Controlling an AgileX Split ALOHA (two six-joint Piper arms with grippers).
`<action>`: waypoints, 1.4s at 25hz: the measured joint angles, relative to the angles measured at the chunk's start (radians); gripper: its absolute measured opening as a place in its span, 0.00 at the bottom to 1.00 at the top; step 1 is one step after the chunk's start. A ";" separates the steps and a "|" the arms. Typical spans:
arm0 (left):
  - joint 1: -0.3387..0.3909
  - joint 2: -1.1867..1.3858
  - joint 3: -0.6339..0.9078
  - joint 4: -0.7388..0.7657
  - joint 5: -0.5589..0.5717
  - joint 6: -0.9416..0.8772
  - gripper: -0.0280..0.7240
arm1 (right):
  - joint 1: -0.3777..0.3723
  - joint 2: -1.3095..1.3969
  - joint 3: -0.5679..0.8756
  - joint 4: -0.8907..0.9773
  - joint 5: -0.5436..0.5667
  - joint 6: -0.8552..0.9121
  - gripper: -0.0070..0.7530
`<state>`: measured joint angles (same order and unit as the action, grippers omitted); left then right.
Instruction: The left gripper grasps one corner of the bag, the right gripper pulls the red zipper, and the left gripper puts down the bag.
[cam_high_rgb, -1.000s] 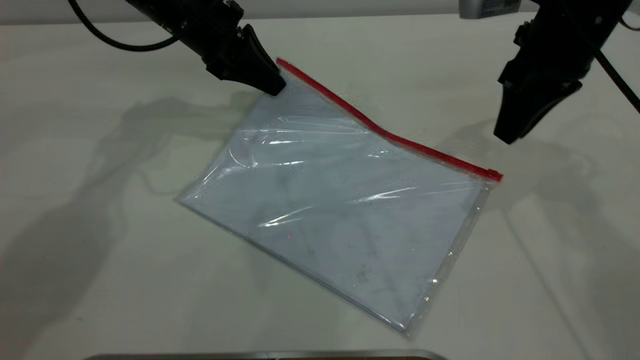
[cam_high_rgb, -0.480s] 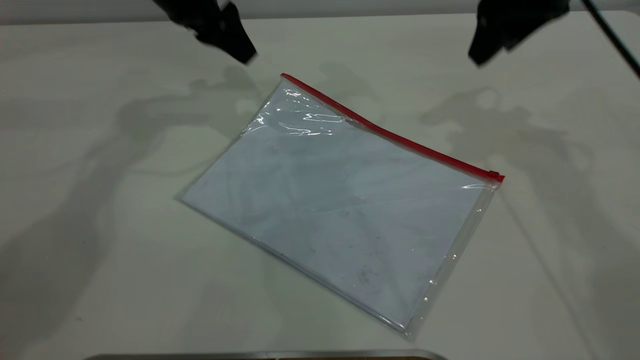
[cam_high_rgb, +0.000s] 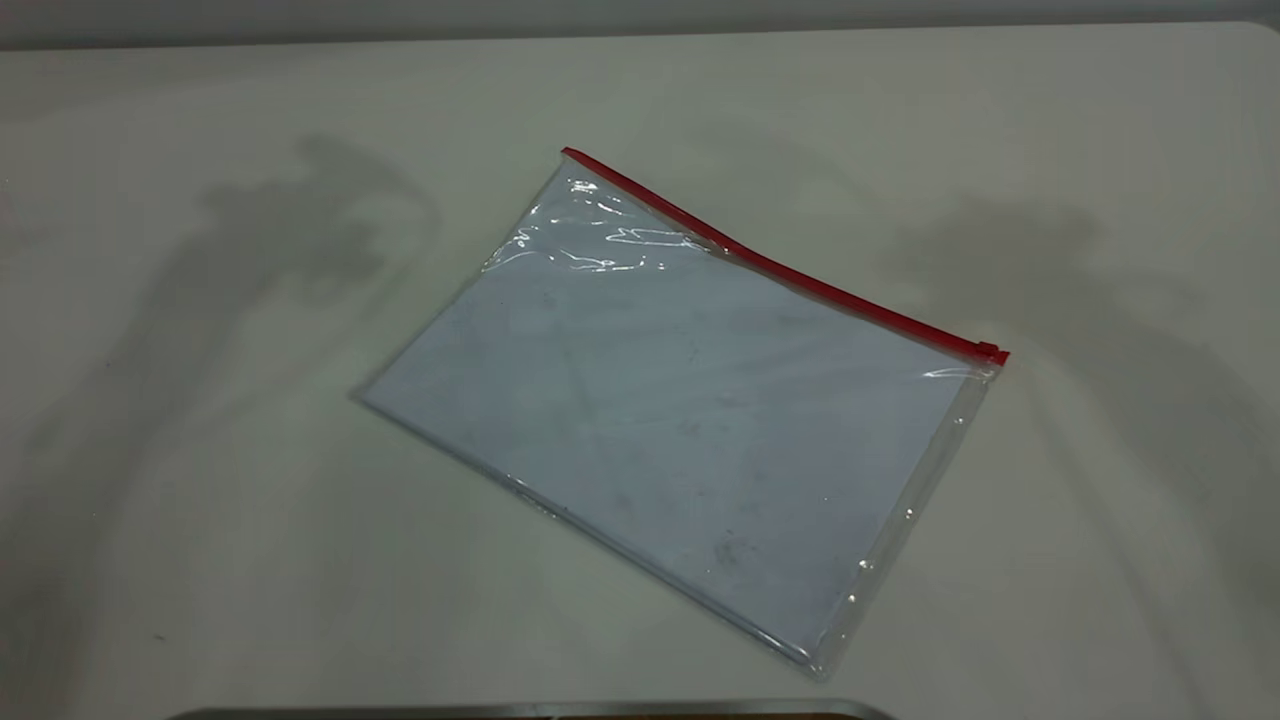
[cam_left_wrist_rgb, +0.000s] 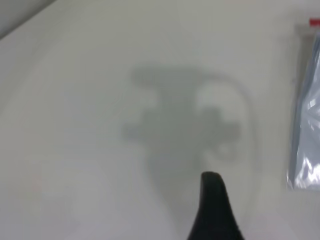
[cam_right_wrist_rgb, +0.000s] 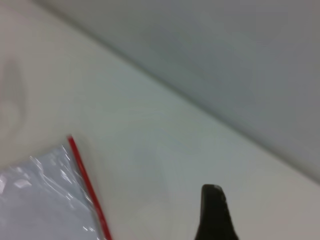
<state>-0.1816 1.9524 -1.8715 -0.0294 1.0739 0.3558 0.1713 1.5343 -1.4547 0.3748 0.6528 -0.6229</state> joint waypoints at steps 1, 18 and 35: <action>0.000 -0.044 0.000 0.022 0.051 -0.024 0.81 | 0.000 -0.056 0.000 0.000 0.031 0.014 0.73; 0.000 -0.695 0.270 -0.023 0.094 -0.269 0.80 | 0.000 -0.768 0.220 -0.011 0.357 0.197 0.73; 0.000 -1.447 1.081 -0.028 0.094 -0.269 0.80 | 0.000 -1.352 0.784 -0.101 0.489 0.319 0.73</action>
<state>-0.1816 0.5050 -0.7901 -0.0574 1.1677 0.0865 0.1713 0.1824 -0.6706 0.2741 1.1418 -0.3041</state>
